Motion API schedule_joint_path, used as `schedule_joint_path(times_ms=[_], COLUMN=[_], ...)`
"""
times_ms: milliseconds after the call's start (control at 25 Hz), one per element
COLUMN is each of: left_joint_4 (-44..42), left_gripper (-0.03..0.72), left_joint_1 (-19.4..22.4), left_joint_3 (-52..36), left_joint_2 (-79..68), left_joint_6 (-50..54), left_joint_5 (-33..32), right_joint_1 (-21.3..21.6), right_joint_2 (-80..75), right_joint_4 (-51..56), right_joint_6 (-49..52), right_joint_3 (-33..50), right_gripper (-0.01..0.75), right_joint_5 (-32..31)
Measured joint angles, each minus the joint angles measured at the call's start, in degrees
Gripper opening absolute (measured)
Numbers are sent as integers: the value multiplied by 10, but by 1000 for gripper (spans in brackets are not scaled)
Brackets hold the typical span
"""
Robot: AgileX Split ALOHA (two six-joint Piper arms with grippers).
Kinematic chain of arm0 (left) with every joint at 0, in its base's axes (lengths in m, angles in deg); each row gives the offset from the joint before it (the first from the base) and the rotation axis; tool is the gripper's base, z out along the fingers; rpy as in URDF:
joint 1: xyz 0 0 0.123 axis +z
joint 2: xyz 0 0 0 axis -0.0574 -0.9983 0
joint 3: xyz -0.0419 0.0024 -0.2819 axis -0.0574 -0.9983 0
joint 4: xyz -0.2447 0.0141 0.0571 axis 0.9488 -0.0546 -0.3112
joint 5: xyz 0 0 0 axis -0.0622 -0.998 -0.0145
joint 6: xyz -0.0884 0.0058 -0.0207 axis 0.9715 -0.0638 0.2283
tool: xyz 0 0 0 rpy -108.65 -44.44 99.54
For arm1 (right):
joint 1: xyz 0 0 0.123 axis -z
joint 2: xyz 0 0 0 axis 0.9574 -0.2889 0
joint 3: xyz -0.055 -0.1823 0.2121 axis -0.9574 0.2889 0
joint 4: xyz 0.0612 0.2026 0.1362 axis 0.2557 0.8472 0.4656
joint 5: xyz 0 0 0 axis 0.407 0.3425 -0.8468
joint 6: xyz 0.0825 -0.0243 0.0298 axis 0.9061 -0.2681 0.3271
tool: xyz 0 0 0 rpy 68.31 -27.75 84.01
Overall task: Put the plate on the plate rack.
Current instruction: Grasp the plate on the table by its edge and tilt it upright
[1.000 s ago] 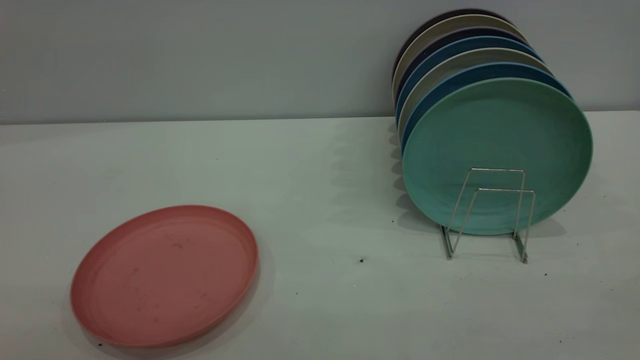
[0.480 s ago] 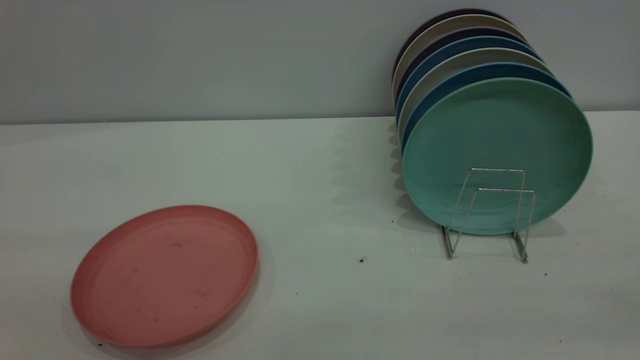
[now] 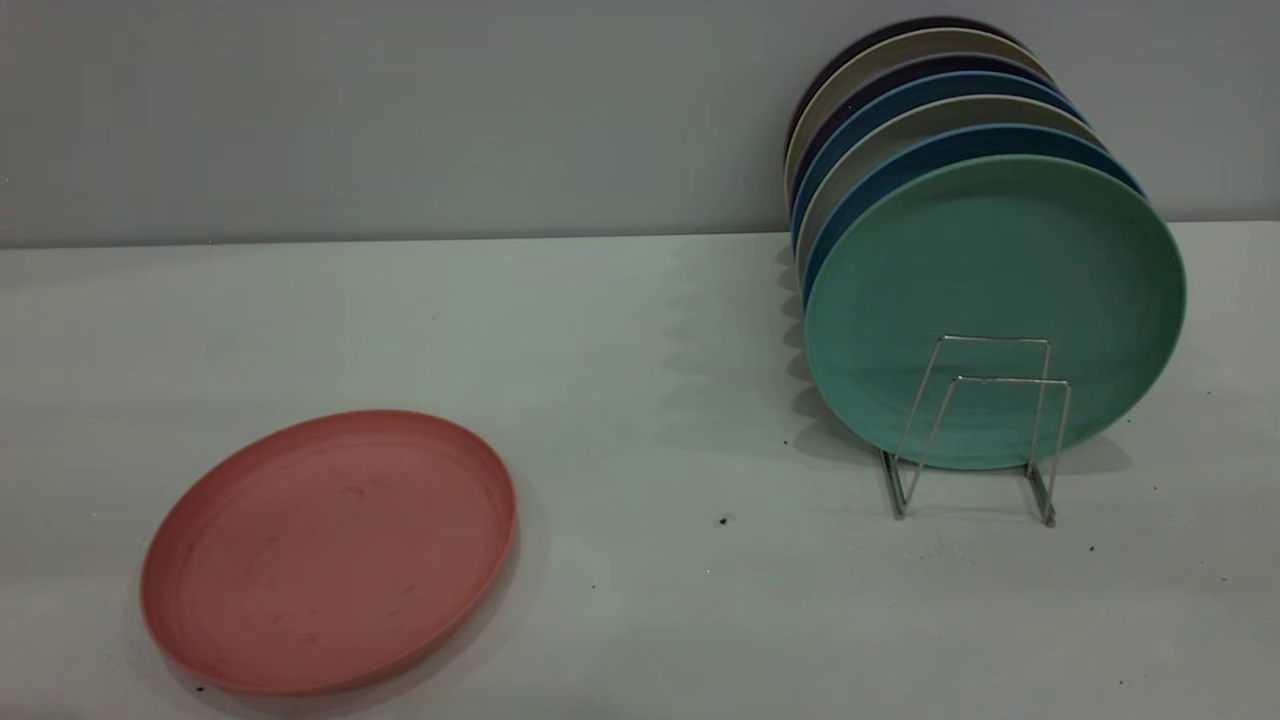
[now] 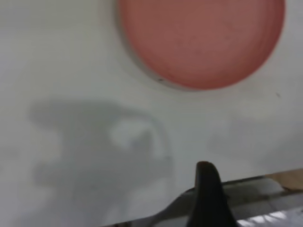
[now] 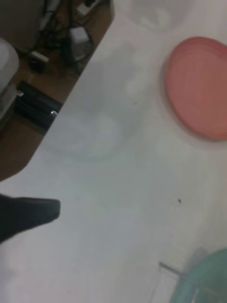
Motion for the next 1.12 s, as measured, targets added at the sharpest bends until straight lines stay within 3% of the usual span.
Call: schedule_joint_path(times_ms=[400,680,1120], left_joint_4=[75,209,419], left_gripper=[516,516,516], left_joint_1=[1,13,128], left_joint_3=[47,49,53], left_joint_2=[-210,-334,-436], left_joint_6=[-68,-208,-395], left_joint_5=[100,138,163], right_joint_1=[0,0,0], right_joint_2=[-48,-48,-48], right_joint_4=[8,11,11], right_joint_6=[-17,-17,-18], right_joint_3=[0,0,0], right_gripper=[475,475,475], right_joint_5=[23,24,24])
